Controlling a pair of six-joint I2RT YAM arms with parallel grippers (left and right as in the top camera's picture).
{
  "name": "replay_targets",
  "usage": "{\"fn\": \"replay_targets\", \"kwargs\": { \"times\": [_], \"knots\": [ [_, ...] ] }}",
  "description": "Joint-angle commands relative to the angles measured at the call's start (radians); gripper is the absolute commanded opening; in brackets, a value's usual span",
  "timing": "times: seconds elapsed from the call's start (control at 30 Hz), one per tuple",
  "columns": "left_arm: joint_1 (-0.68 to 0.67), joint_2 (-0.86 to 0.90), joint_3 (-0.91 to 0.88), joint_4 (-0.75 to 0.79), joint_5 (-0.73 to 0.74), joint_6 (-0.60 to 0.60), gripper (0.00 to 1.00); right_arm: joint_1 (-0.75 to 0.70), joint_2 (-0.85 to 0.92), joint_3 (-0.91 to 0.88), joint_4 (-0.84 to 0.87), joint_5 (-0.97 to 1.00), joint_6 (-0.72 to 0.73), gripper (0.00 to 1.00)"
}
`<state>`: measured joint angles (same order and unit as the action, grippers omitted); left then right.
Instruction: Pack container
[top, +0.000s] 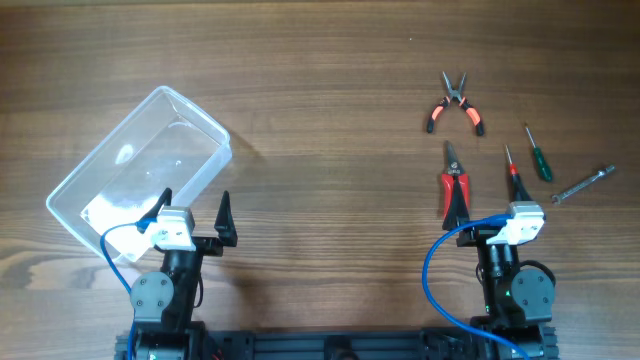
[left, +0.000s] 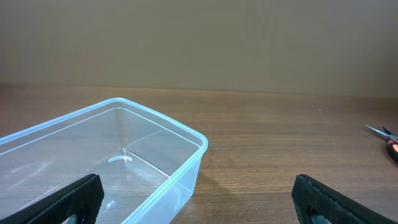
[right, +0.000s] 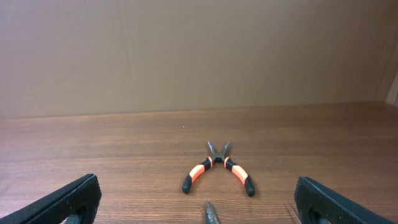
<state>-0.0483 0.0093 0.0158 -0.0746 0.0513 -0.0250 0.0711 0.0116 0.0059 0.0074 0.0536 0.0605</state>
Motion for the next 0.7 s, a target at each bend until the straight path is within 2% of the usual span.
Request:
{"fn": "replay_targets", "kwargs": {
  "times": [0.0,0.67],
  "knots": [
    [-0.007,-0.001,-0.010,0.003,0.011,-0.013,1.00,-0.003,-0.009,-0.001,0.006,0.017,0.019,1.00],
    [-0.007,-0.001,-0.010,0.004,0.008,-0.013,1.00,-0.003,-0.008,-0.001,0.007,0.012,0.021,1.00]
  ]
}}
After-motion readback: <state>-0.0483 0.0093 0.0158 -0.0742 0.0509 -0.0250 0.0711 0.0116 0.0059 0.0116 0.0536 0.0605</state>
